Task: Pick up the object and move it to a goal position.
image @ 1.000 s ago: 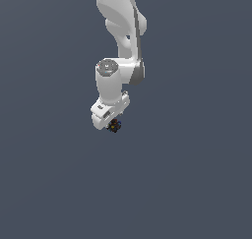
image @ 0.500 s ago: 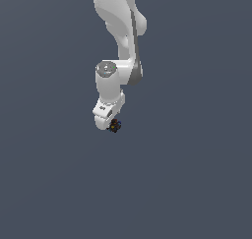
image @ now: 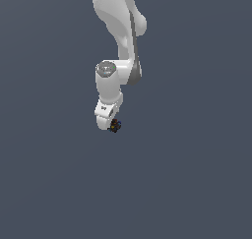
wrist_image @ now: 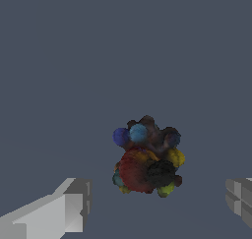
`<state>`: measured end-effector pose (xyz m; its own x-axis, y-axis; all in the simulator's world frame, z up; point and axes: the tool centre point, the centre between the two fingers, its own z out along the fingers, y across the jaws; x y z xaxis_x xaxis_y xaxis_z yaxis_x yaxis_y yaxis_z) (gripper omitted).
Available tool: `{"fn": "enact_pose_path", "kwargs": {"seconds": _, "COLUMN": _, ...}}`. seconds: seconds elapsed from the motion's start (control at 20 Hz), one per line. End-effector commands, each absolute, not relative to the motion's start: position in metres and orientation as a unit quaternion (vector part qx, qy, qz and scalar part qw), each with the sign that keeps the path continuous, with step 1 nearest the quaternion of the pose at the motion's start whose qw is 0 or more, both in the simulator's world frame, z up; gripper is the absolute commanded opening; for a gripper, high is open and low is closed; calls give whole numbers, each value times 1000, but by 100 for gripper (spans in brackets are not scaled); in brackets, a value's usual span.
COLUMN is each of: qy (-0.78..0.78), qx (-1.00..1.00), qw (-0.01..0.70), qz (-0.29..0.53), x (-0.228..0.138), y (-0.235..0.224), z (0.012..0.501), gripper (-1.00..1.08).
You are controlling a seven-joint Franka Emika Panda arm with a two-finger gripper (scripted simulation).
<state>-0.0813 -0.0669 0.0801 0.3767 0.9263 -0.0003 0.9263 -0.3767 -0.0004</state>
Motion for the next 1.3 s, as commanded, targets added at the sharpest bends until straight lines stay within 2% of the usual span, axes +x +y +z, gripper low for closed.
{"fn": "enact_pose_path", "kwargs": {"seconds": 0.0, "qy": -561, "qx": -828, "qw": 0, "qz": 0, "x": -82, "y": -67, "z": 80, "gripper": 100}}
{"fn": "enact_pose_path", "kwargs": {"seconds": 1.0, "qy": -561, "qx": -828, "qw": 0, "qz": 0, "x": -82, "y": -67, "z": 30, "gripper": 100}}
{"fn": "enact_pose_path", "kwargs": {"seconds": 1.05, "qy": -561, "qx": -828, "qw": 0, "qz": 0, "x": -82, "y": -67, "z": 30, "gripper": -100}}
{"fn": "enact_pose_path", "kwargs": {"seconds": 1.25, "qy": -561, "qx": -828, "qw": 0, "qz": 0, "x": -82, "y": -67, "z": 30, "gripper": -100}}
